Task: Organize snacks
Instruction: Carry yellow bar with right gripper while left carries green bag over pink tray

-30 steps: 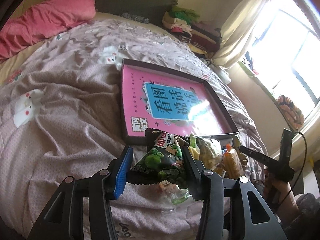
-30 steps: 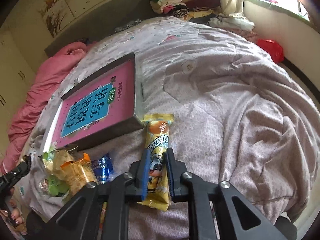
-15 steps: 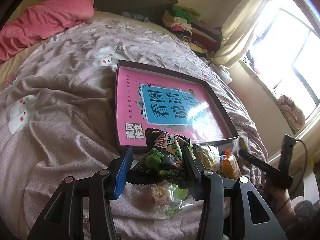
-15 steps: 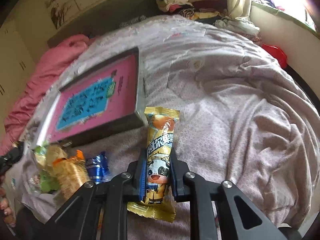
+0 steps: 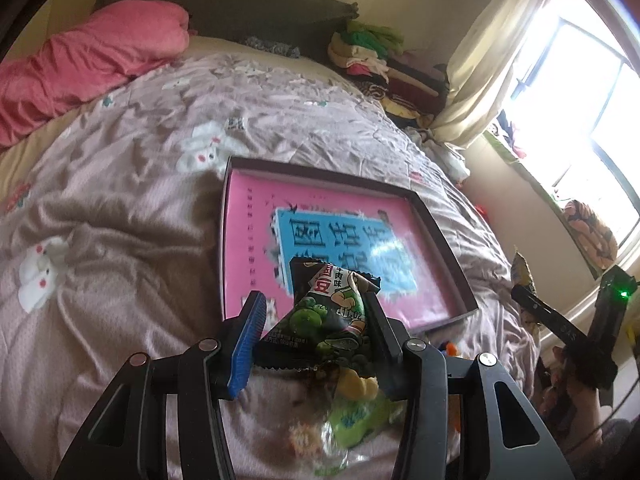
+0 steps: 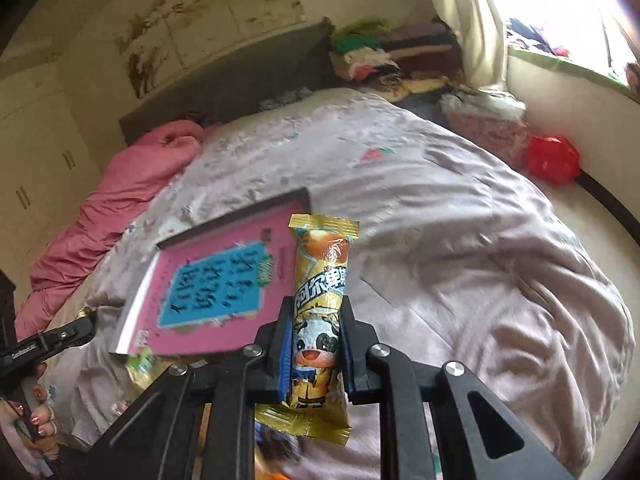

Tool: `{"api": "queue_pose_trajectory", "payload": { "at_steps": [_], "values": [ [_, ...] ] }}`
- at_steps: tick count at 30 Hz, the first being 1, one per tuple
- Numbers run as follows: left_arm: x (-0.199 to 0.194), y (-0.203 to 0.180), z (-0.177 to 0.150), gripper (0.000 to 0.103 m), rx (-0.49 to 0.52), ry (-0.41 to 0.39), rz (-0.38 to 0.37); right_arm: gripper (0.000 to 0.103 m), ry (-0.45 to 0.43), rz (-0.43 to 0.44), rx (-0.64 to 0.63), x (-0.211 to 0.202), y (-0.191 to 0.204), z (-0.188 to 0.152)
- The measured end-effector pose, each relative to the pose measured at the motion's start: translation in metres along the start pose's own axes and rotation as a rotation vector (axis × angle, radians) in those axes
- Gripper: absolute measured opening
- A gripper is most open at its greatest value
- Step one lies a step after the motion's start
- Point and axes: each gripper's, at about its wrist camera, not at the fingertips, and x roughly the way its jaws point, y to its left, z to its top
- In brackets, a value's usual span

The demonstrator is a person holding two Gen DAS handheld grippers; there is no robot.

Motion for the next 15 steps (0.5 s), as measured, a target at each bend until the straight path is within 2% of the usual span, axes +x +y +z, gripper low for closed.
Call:
{"api": "queue_pose_trajectory", "payload": {
  "at_steps": [8, 15],
  "values": [
    [0.020, -0.008, 0.017, 0.050, 0.010, 0.015, 0.006, 0.020, 0.000, 0.035, -0.074, 0.031, 0.035, 0.018],
    [0.038, -0.005, 0.019, 0.050, -0.008, 0.041, 0.018, 0.020, 0.057, 0.038, -0.078, 0.072, 0.042, 0.027]
  ]
}}
